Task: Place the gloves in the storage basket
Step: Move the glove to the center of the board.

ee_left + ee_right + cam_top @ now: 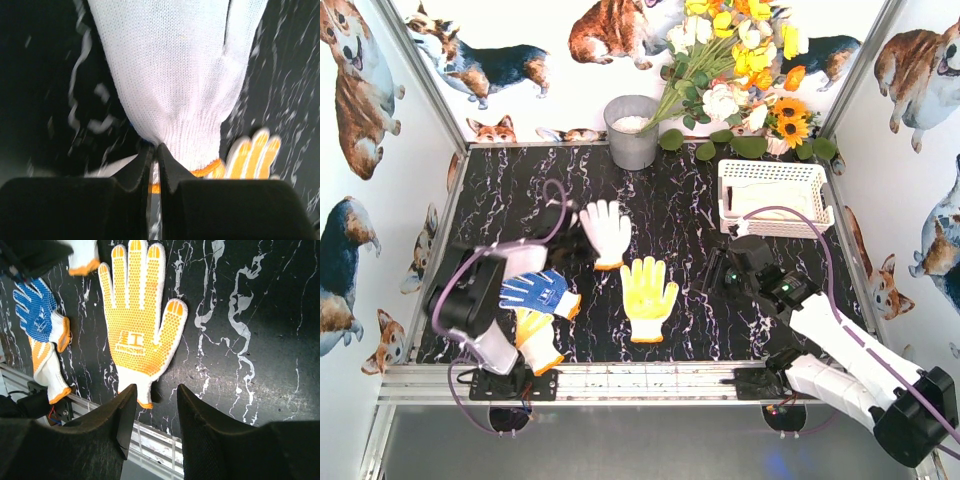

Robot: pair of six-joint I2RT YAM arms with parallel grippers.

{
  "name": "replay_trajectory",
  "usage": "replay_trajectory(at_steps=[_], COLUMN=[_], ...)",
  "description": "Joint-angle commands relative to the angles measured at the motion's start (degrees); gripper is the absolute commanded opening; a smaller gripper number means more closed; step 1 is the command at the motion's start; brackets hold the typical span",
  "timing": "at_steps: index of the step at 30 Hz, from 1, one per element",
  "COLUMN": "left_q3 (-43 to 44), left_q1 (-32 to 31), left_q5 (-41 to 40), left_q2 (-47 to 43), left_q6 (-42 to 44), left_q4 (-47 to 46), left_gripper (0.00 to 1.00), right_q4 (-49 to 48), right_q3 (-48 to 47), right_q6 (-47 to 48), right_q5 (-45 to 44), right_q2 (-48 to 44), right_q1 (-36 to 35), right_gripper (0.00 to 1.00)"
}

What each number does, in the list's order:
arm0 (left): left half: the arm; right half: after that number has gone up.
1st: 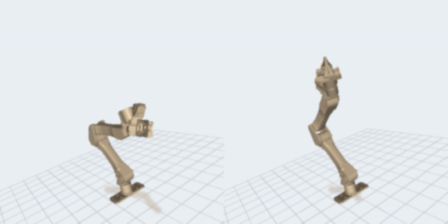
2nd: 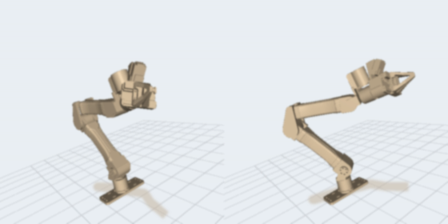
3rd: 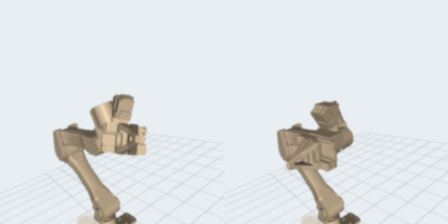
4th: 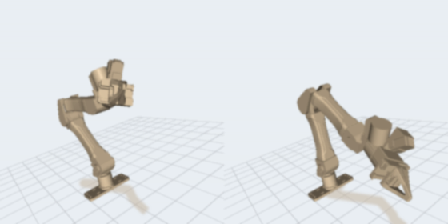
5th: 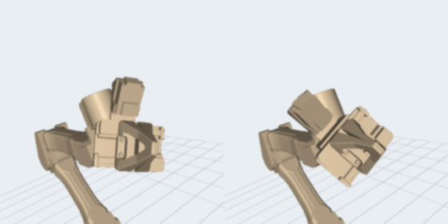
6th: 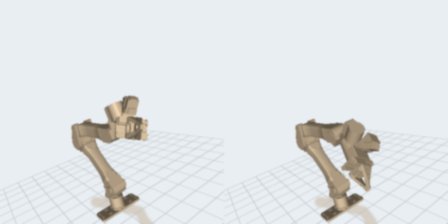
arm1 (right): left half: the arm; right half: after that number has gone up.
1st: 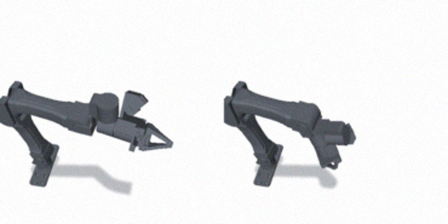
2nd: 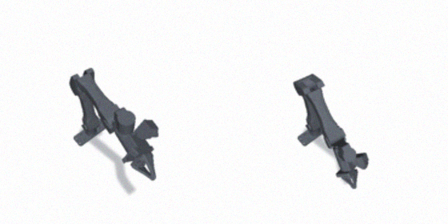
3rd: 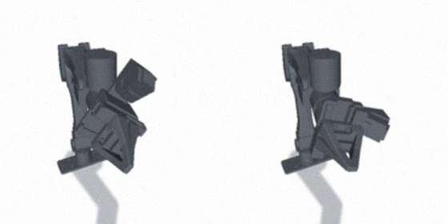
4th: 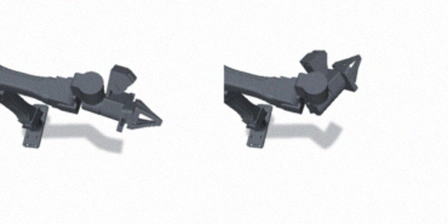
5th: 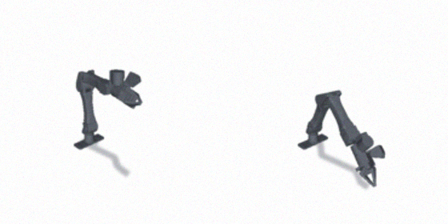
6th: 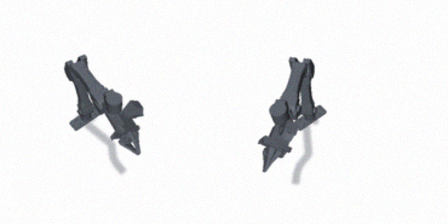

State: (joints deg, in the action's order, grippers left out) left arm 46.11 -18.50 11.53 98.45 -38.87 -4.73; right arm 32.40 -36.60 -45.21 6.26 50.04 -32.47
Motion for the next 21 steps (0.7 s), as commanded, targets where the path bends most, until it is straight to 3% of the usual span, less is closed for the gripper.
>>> replay_trajectory(at_steps=[1, 3, 8, 10, 13, 21], left_q3=[-8.6, -11.9, -17.5, -19.2, -21.3, -22.1], left_q1=[1.6, 1.8, 1.8, 1.9, 1.9, 2.0], left_q5=[2.8, 3.0, 3.3, 3.1, 3.4, 3.5], left_q2=[-7.3, -11.2, -18.9, -21.2, -22.1, -16.5], left_q6=[5.3, 5.2, 3.7, 2.8, 1.1, -1.4], left_q4=[6.9, 7.3, 7.8, 7.1, 4.3, -4.1], left_gripper=[0.00, 0.04, 0.36, 0.41, 0.42, 0.33], right_q4=[-4.7, -5.1, -6.8, -7.3, -8.1, -9.8], right_q3=[-0.7, -0.5, -0.4, -0.6, -0.8, -3.1], right_q6=[-0.9, -1.3, -2.1, -2.4, -2.8, -4.1], right_q5=[1.5, 1.9, 3.1, 3.5, 3.3, 2.8], right_q2=[0.7, 1.0, 2.2, 3.0, 4.4, 9.1], right_q1=[0.1, 0.1, -0.3, -0.7, -1.8, -6.3], right_gripper=[0.40, 0.40, 0.40, 0.40, 0.40, 0.40])
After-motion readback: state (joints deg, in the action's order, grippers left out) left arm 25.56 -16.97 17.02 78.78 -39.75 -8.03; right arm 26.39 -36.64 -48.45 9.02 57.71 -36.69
